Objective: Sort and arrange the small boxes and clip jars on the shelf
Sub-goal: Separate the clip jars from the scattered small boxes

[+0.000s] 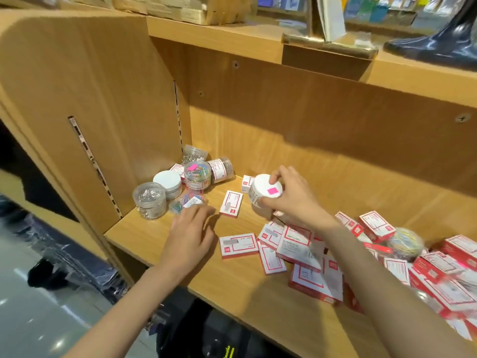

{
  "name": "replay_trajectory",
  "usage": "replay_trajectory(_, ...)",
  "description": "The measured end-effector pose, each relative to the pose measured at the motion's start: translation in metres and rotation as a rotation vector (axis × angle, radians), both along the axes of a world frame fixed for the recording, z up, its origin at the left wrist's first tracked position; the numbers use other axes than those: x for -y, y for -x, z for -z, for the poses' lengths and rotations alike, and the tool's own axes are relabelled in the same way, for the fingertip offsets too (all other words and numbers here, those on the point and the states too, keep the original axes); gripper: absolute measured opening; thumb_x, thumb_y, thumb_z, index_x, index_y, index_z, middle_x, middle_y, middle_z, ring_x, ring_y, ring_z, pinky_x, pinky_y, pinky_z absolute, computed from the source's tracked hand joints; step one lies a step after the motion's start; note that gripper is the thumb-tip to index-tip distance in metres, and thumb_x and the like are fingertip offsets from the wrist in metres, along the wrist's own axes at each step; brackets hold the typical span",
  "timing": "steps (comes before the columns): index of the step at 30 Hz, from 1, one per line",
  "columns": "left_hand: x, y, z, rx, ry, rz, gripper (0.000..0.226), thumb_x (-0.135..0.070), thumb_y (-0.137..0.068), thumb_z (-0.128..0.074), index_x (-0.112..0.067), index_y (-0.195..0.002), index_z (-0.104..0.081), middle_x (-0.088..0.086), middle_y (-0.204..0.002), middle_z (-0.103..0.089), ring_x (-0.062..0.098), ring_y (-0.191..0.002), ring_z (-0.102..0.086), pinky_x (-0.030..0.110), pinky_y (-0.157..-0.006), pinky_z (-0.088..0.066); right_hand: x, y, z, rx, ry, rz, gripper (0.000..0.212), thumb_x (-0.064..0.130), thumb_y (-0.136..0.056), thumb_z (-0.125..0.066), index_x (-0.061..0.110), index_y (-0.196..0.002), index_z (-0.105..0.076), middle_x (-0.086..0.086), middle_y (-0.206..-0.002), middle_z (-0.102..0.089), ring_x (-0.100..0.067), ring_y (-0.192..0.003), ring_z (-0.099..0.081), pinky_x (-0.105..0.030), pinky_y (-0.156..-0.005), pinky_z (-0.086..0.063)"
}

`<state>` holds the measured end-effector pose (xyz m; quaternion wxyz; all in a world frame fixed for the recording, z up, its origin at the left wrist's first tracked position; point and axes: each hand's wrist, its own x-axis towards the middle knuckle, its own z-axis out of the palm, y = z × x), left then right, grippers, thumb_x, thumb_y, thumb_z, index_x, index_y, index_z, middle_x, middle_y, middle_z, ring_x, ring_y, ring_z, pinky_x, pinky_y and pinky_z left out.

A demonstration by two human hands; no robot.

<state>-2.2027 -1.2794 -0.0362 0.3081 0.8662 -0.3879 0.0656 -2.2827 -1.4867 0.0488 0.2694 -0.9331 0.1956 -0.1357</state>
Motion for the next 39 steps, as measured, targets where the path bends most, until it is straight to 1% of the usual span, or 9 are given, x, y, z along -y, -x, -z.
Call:
replay_trajectory(4, -0.038, -0.006, -0.004, 0.062, -0.022, -0.140, 0.032, -0.025, -0.083, -0.042, -0.014, -0.107, -0.060, 0.003, -0.113, -0.058, 0.025, -0.105, -0.051, 0.039, -0.085, -0.039, -0.040, -0.049, 0.018, -0.075, -0.018, -0.210, 0.036, 0.024, -0.068, -0.075, 0.020, -0.088, -0.045, 0.004, -0.099, -0.041, -0.015, -0.090, -0.042, -0.017, -0.057, -0.027)
replay_trajectory(11, -0.060, -0.006, 0.005, -0.028, -0.041, -0.167, 0.032, -0.010, -0.082, -0.059, -0.013, -0.114, -0.057, 0.004, -0.124, -0.050, 0.026, -0.114, -0.046, 0.045, -0.093, -0.040, -0.057, -0.078, 0.041, 0.017, 0.042, -0.160, 0.034, 0.003, -0.081, -0.061, 0.010, -0.114, -0.056, -0.008, -0.125, -0.037, -0.023, -0.114, -0.047, -0.030, -0.097, -0.040)
replay_trajectory(15, -0.050, 0.001, -0.002, -0.014, 0.032, -0.132, 0.035, -0.026, -0.084, -0.043, -0.013, -0.112, -0.058, 0.005, -0.120, -0.053, 0.024, -0.114, -0.047, 0.043, -0.093, -0.038, -0.033, -0.041, 0.028, 0.086, 0.019, -0.110, 0.030, 0.008, -0.089, -0.053, 0.016, -0.118, -0.055, -0.002, -0.120, -0.042, -0.014, -0.101, -0.049, -0.018, -0.087, -0.036)
replay_trajectory(18, -0.030, 0.004, -0.009, -0.006, 0.041, -0.054, 0.029, -0.017, -0.085, -0.050, -0.013, -0.112, -0.058, 0.004, -0.119, -0.055, 0.024, -0.113, -0.049, 0.042, -0.094, -0.039, -0.004, 0.007, 0.013, 0.097, 0.024, -0.005, 0.020, 0.010, -0.089, -0.055, 0.013, -0.108, -0.060, -0.001, -0.104, -0.045, -0.018, -0.093, -0.052, -0.011, -0.072, -0.037)
replay_trajectory(23, 0.021, 0.030, -0.018, -0.033, 0.079, 0.190, 0.032, -0.011, -0.086, -0.051, -0.014, -0.118, -0.055, 0.002, -0.121, -0.055, 0.021, -0.114, -0.048, 0.039, -0.097, -0.037, 0.031, 0.099, 0.008, -0.059, 0.036, 0.138, 0.021, 0.017, -0.084, -0.064, 0.011, -0.104, -0.063, -0.005, -0.097, -0.052, -0.026, -0.096, -0.055, -0.032, -0.085, -0.038)
replay_trajectory(28, 0.062, 0.058, -0.017, -0.052, 0.050, 0.415, 0.040, -0.028, -0.087, -0.041, -0.014, -0.124, -0.050, 0.002, -0.126, -0.053, 0.020, -0.116, -0.046, 0.039, -0.099, -0.036, 0.038, 0.187, 0.029, -0.243, 0.217, 0.291, 0.060, 0.037, -0.077, -0.070, 0.011, -0.127, -0.050, -0.014, -0.125, -0.048, -0.032, -0.121, -0.038, -0.039, -0.100, -0.029)
replay_trajectory(31, 0.078, 0.067, -0.013, 0.026, 0.000, 0.540, 0.046, -0.038, -0.086, -0.036, -0.018, -0.126, -0.050, 0.000, -0.131, -0.050, 0.017, -0.121, -0.041, 0.039, -0.102, -0.029, 0.037, 0.222, 0.042, -0.232, 0.263, 0.329, 0.076, 0.063, -0.068, -0.060, 0.009, -0.121, -0.055, -0.013, -0.131, -0.046, -0.034, -0.128, -0.033, -0.048, -0.104, -0.031)
replay_trajectory(34, 0.090, 0.078, -0.013, 0.036, -0.030, 0.595, 0.050, -0.044, -0.086, -0.032, -0.022, -0.126, -0.052, -0.004, -0.137, -0.045, 0.013, -0.127, -0.033, 0.041, -0.106, -0.023, 0.035, 0.231, 0.042, -0.169, 0.195, 0.327, 0.063, 0.057, -0.074, -0.065, 0.016, -0.120, -0.055, -0.003, -0.139, -0.040, -0.023, -0.134, -0.025, -0.045, -0.109, -0.028)
replay_trajectory(39, 0.119, 0.094, -0.021, 0.026, 0.013, 0.624, 0.053, -0.042, -0.084, -0.032, -0.016, -0.125, -0.053, 0.001, -0.133, -0.050, 0.020, -0.123, -0.042, 0.037, -0.101, -0.027, 0.064, 0.249, 0.029, 0.059, 0.287, 0.398, 0.056, 0.044, -0.069, -0.065, 0.007, -0.111, -0.061, -0.014, -0.121, -0.053, -0.027, -0.118, -0.041, -0.030, -0.098, -0.026)
